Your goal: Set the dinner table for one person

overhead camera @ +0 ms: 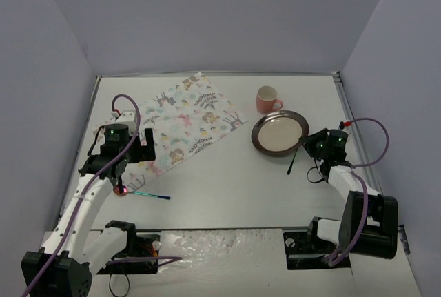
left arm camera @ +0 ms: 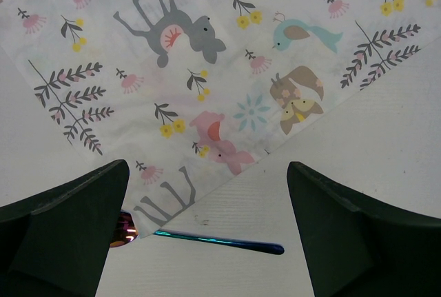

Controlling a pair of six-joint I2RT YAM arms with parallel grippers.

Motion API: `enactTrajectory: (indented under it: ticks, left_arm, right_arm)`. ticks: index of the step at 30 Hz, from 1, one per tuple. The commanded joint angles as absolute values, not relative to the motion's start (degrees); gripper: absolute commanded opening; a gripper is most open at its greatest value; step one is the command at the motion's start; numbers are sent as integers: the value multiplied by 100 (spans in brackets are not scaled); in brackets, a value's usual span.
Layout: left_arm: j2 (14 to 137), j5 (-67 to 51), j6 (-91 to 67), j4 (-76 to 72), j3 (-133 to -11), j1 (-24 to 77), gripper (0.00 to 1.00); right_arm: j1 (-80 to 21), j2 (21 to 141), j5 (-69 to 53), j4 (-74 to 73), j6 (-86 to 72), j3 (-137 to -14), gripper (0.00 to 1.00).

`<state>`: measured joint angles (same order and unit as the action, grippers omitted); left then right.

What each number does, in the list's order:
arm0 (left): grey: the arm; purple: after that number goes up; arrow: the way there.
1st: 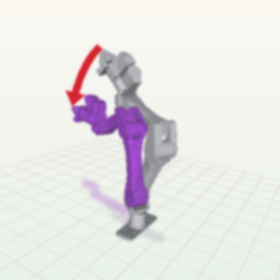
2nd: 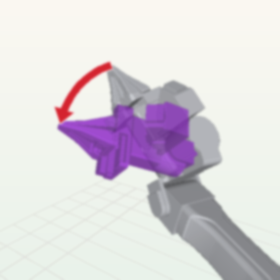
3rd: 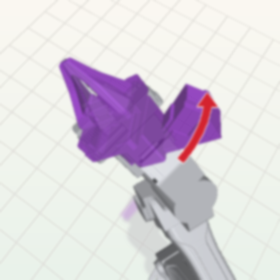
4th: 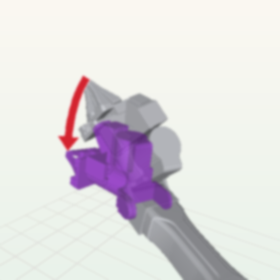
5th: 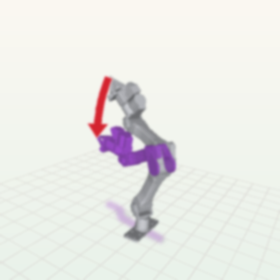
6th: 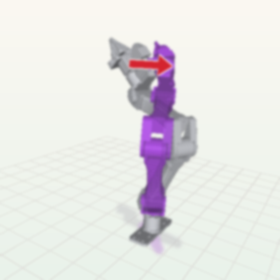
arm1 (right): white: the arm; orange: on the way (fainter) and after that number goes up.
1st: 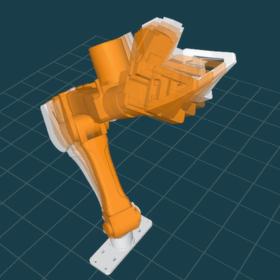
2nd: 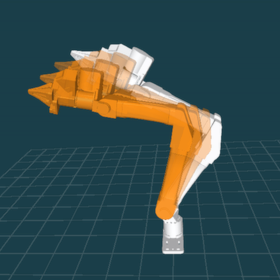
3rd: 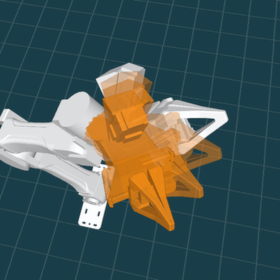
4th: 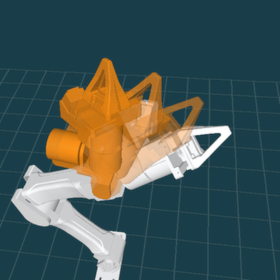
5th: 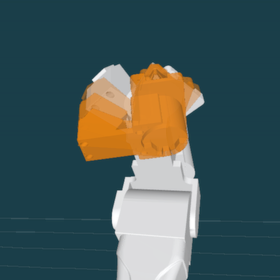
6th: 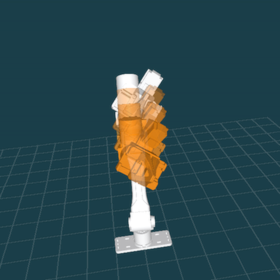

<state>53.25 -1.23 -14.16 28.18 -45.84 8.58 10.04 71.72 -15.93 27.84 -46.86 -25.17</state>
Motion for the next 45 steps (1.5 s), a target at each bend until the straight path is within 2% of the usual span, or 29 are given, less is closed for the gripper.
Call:
enactTrajectory:
  ticks: [1,15,22,36,45]
  left_arm:
    - [5365,-62,-1604,2593,-4667,911,97]
    - [5335,-158,-2122,3009,-5291,914,97]
    - [5470,-53,-2434,3583,-5924,914,97]
    - [5128,544,-2584,4056,-5985,898,97]
    - [4915,633,-2575,4263,-5875,888,97]
  right_arm:
    - [1002,6735,-2262,3454,-5062,-2381,0]
    - [592,6310,-3280,3820,-5491,-2763,0]
    - [35,6541,-3322,3858,-5520,-3657,0]
    - [-2021,9482,-3690,5144,-5852,-6405,0]
    - [-2662,11234,-3764,5639,-6126,-7833,0]
